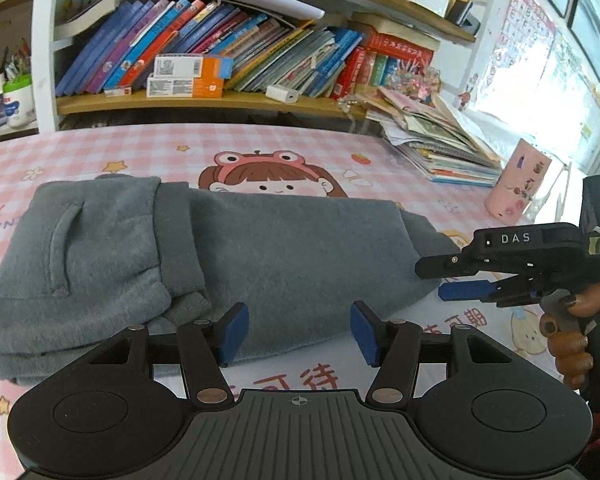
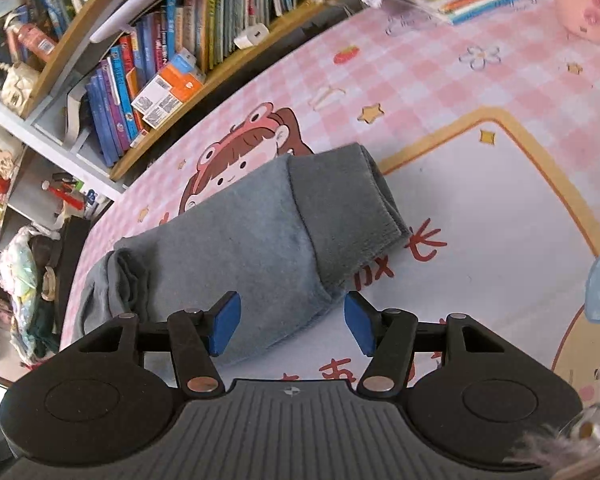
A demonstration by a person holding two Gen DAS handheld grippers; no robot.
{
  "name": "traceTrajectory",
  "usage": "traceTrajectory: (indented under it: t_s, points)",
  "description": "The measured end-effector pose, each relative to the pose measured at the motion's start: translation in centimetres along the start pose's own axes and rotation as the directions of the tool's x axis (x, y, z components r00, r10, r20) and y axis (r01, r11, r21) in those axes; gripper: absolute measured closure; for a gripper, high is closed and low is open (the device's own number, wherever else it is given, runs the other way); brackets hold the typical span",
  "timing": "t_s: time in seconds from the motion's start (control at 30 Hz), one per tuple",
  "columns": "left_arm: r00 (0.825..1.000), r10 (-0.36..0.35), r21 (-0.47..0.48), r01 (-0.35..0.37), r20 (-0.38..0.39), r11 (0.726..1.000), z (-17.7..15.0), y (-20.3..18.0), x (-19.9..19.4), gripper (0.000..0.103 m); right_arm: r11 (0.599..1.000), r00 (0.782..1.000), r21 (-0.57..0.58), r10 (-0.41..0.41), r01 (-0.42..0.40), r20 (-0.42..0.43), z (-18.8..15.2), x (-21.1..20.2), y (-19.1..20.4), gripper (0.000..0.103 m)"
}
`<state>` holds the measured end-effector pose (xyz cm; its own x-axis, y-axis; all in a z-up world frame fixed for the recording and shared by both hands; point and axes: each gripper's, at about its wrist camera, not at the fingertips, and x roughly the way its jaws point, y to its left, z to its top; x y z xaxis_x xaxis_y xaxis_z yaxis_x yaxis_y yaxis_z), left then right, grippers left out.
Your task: Fold clothes
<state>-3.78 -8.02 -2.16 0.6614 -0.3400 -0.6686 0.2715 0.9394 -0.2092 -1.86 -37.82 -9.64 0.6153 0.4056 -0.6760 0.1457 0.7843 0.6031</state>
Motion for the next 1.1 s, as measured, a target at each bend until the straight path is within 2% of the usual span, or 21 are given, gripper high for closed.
traceTrajectory:
  t_s: [0.17, 0.27, 0.4, 0.47, 0.5, 0.57, 0.63, 0.7, 0.83, 0.97, 1.03, 1.1]
  points:
    - [0.999, 0.047, -0.023, -0.047, 0.002, 0.999, -0.4, 0.0, -0.7, 0.047, 0.992, 1.000, 0.122, 0.022, -0.020, -0.009, 0.6, 1.2, -1.7, 0.048]
    - [0.997, 0.079, -0.039, -0.079, 0.005, 0.996, -0.6, 0.3, -1.1, 0.047, 0.990, 1.000, 0.141, 0.018, -0.019, 0.013, 1.2, 1.7, -1.5, 0.050]
    - [0.993, 0.118, -0.066, -0.118, 0.009, 0.991, -0.7, 0.7, -1.6, 0.047, 0.997, 1.000, 0.080, -0.013, 0.011, 0.025, 1.7, 2.6, -0.8, 0.065]
    - [0.992, 0.129, -0.076, -0.128, 0.012, 0.989, -0.7, 0.9, -1.8, 0.047, 0.999, 0.999, 0.030, -0.031, 0.030, 0.028, 2.0, 2.9, -0.4, 0.084]
    - [0.991, 0.133, -0.079, -0.132, 0.013, 0.988, -0.6, 0.9, -1.8, 0.047, 1.000, 0.999, 0.015, -0.020, 0.020, 0.044, 2.1, 2.7, -0.3, 0.084]
    - [0.990, 0.140, -0.087, -0.139, 0.015, 0.987, -0.6, 1.0, -1.9, 0.047, 0.999, 0.993, -0.005, 0.054, -0.053, 0.105, 2.3, 1.7, 0.1, 0.085]
    - [0.990, 0.143, -0.089, -0.141, 0.017, 0.986, -0.6, 1.0, -1.9, 0.047, 0.991, 0.977, -0.057, 0.132, -0.124, 0.166, 2.4, 0.6, 0.8, 0.085]
    - [0.990, 0.141, -0.083, -0.139, 0.017, 0.987, -0.5, 0.9, -1.8, 0.047, 0.986, 0.971, -0.077, 0.161, -0.149, 0.178, 2.4, 0.3, 1.3, 0.085]
    - [0.989, 0.147, -0.075, -0.145, 0.019, 0.987, -0.6, 0.8, -2.0, 0.047, 0.993, 0.987, -0.009, 0.114, -0.114, 0.113, 2.6, 1.7, 0.5, 0.085]
    - [0.985, 0.172, -0.090, -0.169, 0.027, 0.982, -0.6, 1.2, -2.6, 0.047, 0.993, 0.992, 0.073, 0.088, -0.095, 0.093, 3.1, 2.8, -0.4, 0.078]
    - [0.982, 0.184, -0.097, -0.181, 0.030, 0.979, -0.6, 1.4, -2.8, 0.047, 0.992, 0.994, 0.099, 0.075, -0.083, 0.085, 3.2, 3.4, -0.5, 0.070]
    - [0.980, 0.197, -0.102, -0.193, 0.035, 0.976, -0.6, 1.6, -3.1, 0.047, 0.991, 0.995, 0.117, 0.058, -0.067, 0.078, 3.1, 4.0, -0.7, 0.068]
